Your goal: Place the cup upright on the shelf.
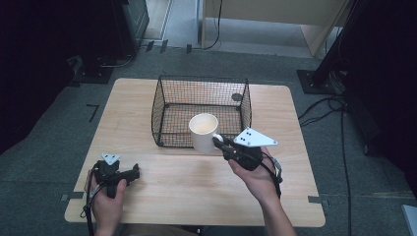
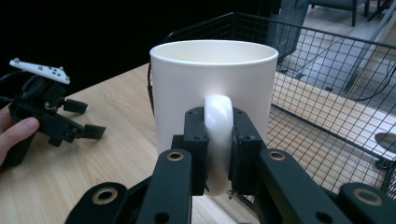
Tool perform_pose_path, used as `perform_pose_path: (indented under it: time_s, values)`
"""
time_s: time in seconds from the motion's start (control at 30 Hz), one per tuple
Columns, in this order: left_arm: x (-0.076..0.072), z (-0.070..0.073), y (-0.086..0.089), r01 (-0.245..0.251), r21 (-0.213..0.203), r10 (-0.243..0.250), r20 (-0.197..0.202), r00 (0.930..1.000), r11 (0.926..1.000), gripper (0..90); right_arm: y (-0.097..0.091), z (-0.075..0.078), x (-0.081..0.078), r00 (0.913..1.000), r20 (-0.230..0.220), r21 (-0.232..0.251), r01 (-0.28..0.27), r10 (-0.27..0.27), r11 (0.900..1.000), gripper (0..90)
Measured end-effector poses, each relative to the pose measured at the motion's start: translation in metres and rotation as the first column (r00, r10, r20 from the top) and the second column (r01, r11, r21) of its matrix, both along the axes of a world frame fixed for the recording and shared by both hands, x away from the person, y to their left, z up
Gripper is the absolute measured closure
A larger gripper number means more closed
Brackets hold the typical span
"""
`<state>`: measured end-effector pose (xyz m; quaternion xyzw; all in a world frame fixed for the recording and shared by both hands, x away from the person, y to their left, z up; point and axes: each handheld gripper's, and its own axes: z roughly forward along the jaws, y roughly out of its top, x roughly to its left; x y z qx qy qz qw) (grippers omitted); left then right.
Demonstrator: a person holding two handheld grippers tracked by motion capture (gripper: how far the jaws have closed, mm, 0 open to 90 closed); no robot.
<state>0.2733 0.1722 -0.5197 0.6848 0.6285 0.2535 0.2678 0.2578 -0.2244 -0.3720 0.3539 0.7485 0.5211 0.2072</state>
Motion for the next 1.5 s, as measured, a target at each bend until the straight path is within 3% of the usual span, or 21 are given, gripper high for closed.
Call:
perform_pose_path:
  time_s: [0.97, 1.27, 1.47, 1.5]
  values:
    - [0.000, 0.000, 0.000, 0.006, 0.000, -0.006, 0.000, 1.0000, 1.0000, 0.0, -0.001, 0.019, 0.060, 0.9956, 0.016, 0.021, 0.091, -0.092, 0.9956, 80.4]
    - [0.000, 0.000, 0.000, 0.006, 0.000, -0.006, 0.002, 1.0000, 1.0000, 0.0, 0.002, 0.009, 0.085, 0.9918, -0.004, 0.004, 0.128, -0.128, 0.9918, 80.4]
    - [0.000, 0.000, 0.000, 0.007, 0.000, -0.007, 0.001, 1.0000, 1.0000, 0.0, 0.004, -0.012, 0.101, 0.9864, -0.045, -0.039, 0.156, -0.158, 0.9869, 80.4]
    - [0.000, 0.000, 0.000, 0.007, 0.000, -0.007, 0.001, 1.0000, 1.0000, 0.0, 0.005, -0.021, 0.106, 0.9837, -0.072, -0.047, 0.162, -0.165, 0.9858, 80.4]
